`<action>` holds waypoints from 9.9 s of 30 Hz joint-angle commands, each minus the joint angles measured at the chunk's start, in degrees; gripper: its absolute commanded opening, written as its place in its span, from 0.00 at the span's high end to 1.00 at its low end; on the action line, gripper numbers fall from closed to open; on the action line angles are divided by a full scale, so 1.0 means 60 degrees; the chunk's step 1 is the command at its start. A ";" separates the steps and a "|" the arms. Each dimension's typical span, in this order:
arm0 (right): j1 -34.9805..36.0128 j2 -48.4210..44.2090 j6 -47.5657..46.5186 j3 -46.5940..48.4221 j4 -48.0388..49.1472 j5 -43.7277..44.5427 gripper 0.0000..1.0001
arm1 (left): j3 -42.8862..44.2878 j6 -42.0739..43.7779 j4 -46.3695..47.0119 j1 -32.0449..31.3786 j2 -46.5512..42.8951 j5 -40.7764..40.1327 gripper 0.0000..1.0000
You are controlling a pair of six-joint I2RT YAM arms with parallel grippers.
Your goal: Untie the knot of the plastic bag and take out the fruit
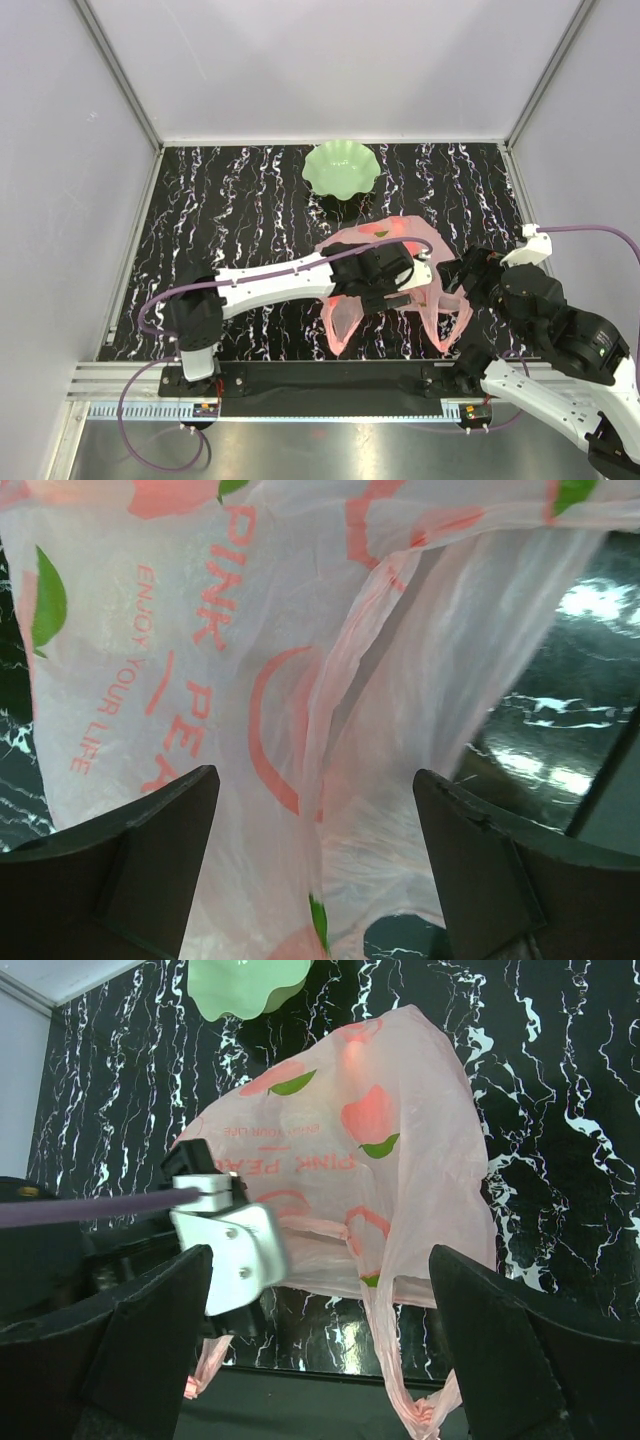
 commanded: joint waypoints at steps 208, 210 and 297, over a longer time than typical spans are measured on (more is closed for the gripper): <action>0.0259 0.4857 0.0077 -0.4582 0.5038 -0.4198 1.00 | -0.4361 -0.6771 0.6567 0.3485 -0.2912 -0.2375 1.00; 0.0259 0.4782 0.0064 -0.4611 0.4804 -0.4066 1.00 | -0.4773 -0.6932 0.6553 0.3485 -0.3117 -0.2595 1.00; 0.2046 1.0712 -0.1709 -0.0012 0.7967 -0.0199 0.03 | -0.8012 -0.7401 0.6934 0.3514 -0.5506 -0.3679 1.00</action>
